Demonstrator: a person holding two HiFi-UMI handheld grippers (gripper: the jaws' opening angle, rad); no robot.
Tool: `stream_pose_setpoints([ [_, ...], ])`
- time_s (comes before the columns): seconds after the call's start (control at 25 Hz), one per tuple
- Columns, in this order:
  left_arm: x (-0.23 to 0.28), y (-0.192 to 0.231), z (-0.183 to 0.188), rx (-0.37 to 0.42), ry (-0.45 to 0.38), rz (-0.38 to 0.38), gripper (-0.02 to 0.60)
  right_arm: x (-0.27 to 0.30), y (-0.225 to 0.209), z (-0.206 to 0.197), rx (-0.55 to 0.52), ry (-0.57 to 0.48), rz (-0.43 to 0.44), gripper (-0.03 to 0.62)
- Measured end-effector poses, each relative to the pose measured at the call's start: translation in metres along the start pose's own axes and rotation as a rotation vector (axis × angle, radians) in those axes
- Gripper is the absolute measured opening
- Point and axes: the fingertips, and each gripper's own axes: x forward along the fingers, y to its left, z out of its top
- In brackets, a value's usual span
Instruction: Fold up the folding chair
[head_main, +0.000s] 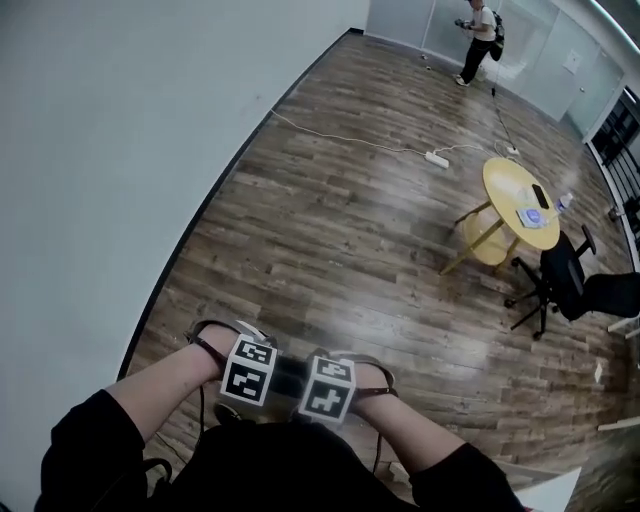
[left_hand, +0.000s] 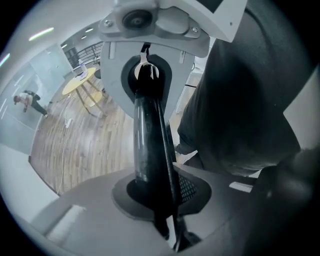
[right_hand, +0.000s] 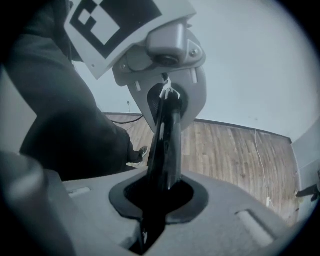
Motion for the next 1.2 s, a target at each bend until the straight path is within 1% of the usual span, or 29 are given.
stream_pose_setpoints([
  [0.24,-0.009,-0.029,-0.047,-0.172,-0.015,0.018,0.057,0.02,0.01,0.049,-0.155,0.024,0.078,0.052],
  [0.52,-0.023,-0.076,-0.116,-0.366,-0.046,0.059,0.058,0.05,0.032,0.124,-0.338,0.065,0.148,0.052],
  [0.64,-0.031,-0.097,-0.15,-0.452,-0.056,0.071,0.058,0.064,0.041,0.162,-0.414,0.084,0.175,0.052],
  [0.8,-0.044,-0.127,-0.2,-0.546,-0.061,0.094,0.058,0.084,0.054,0.217,-0.493,0.098,0.204,0.052],
  [1.0,-0.06,-0.175,-0.265,-0.664,-0.049,0.121,0.058,0.111,0.079,0.291,-0.602,0.11,0.24,0.052],
  [1.2,-0.077,-0.222,-0.322,-0.783,-0.04,0.151,0.06,0.135,0.106,0.359,-0.701,0.11,0.265,0.049],
])
